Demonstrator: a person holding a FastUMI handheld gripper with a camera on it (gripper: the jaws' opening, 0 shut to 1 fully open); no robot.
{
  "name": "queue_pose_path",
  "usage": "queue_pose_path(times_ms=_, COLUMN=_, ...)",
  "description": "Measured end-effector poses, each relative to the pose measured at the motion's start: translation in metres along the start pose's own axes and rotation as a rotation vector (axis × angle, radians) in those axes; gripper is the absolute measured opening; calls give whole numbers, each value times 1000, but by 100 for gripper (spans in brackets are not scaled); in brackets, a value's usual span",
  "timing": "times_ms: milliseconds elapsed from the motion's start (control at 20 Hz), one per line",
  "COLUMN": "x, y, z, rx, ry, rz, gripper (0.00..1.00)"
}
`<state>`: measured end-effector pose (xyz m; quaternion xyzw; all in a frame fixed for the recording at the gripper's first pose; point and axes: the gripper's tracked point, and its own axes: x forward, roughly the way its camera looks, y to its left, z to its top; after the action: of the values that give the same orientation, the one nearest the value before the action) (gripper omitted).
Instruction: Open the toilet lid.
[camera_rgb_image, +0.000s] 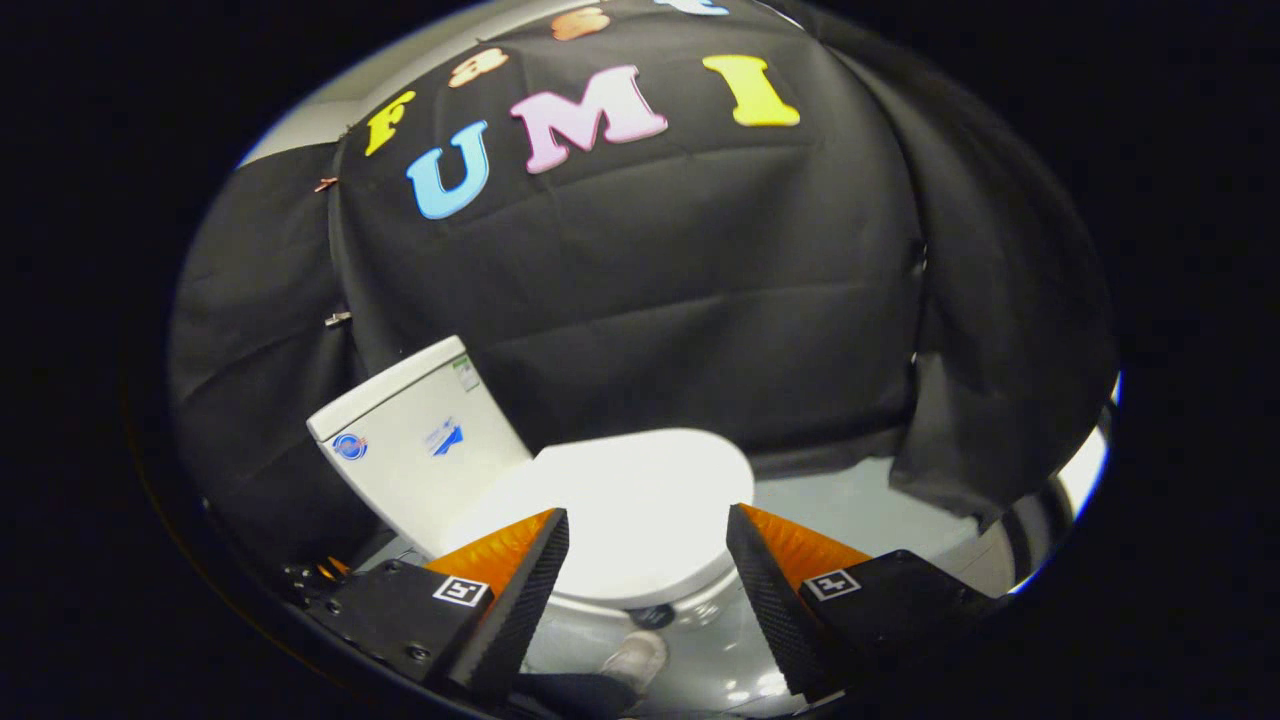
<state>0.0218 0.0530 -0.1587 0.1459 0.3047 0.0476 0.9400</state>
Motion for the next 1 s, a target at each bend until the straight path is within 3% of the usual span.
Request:
queue_pose_path(times_ms=400, x=43, y=-33, z=-113, rx=473, ry=296, rz=-56, gripper=97)
queue_pose_path(times_ms=550, x=56, y=-51, z=-149, rx=477, ry=361, rz=-90, gripper=97)
queue_pose_path(times_ms=750, x=81, y=-51, z=-159, rx=506, ry=373, rz=-67, gripper=95)
queue_pose_path(times_ms=850, x=84, y=-41, z=-171, rx=497, ry=419, rz=-21, gripper=82)
queue_pose_path(times_ms=950, x=89, y=-36, z=-166, rx=502, ry=400, rz=-10, gripper=38)
queue_pose_path(times_ms=1000, x=90, y=-37, z=-168, rx=481, ry=395, rz=-7, gripper=38)
